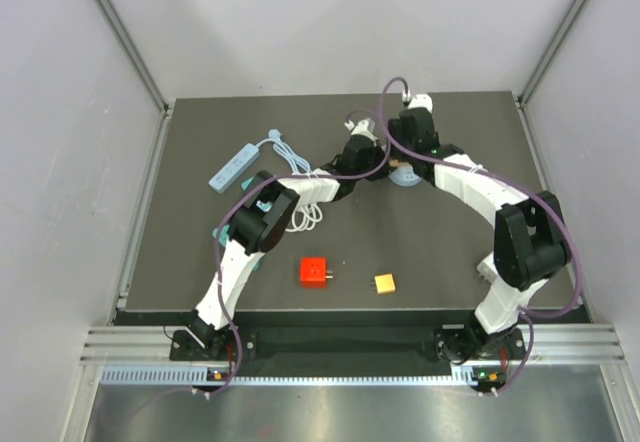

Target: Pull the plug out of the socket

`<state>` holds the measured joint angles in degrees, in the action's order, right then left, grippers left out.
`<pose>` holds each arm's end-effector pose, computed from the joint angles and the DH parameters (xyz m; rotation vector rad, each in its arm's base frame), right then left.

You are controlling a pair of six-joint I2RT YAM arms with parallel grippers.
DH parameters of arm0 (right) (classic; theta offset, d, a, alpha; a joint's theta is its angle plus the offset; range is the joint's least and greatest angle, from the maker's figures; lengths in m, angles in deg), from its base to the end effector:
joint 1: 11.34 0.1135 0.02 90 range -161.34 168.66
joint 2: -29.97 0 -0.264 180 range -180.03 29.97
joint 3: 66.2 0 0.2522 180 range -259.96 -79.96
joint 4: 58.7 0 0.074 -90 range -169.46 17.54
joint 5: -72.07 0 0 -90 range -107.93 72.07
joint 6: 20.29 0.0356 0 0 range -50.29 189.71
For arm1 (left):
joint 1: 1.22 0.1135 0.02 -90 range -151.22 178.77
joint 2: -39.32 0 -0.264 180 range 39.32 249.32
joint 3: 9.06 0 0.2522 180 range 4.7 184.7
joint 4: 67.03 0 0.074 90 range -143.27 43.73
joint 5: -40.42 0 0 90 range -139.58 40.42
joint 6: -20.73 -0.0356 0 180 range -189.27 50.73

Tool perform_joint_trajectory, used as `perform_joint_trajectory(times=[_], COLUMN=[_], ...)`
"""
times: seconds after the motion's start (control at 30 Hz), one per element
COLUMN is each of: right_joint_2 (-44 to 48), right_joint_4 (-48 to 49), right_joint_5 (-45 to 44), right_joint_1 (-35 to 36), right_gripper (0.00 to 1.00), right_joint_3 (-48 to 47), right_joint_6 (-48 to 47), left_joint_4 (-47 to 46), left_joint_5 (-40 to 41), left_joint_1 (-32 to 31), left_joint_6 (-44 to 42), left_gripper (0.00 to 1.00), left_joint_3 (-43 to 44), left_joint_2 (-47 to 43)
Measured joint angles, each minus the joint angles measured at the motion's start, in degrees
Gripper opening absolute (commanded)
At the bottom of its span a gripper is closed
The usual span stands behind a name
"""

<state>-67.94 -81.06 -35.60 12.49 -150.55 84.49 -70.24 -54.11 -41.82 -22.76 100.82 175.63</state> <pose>0.3601 0.1472 0.2525 0.0004 2.1643 0.0476 0.4062 -0.3518 0.1404 -0.0545 2.1347 -1.0307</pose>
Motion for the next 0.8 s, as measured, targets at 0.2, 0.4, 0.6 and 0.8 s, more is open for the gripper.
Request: perform_joint_trajectory(times=[0.2,0.4,0.6,0.8], right_joint_2=[0.13,6.12,13.88,22.71], right_joint_4=[6.99,9.55,7.28,2.25], right_joint_5=[2.36,2.60,1.20,1.01], right_joint_1=[0.07,0.04,0.00,-0.02], right_gripper=[0.00,0.00,0.00,0.00], right_joint_3=[-7.54,2.58,12.68,14.23], right_joint_6=[0.48,0.24,-1.27,-1.77], left_joint_4=[-0.42,-3.89,-10.71,-13.77], left_joint_5=[-0.81,-2.64,-9.97,-17.97], left_joint_1=[-0.42,-0.39,0.90,2.32], left_joint_6=[0.00,-0.44,-2.19,-6.01], left_gripper=[0.00,0.00,0.00,0.18], left_joint_3=[-0.22,-3.61,-13.77,-19.65], left_joint_2=[0.09,-1.14,-5.90,-8.92])
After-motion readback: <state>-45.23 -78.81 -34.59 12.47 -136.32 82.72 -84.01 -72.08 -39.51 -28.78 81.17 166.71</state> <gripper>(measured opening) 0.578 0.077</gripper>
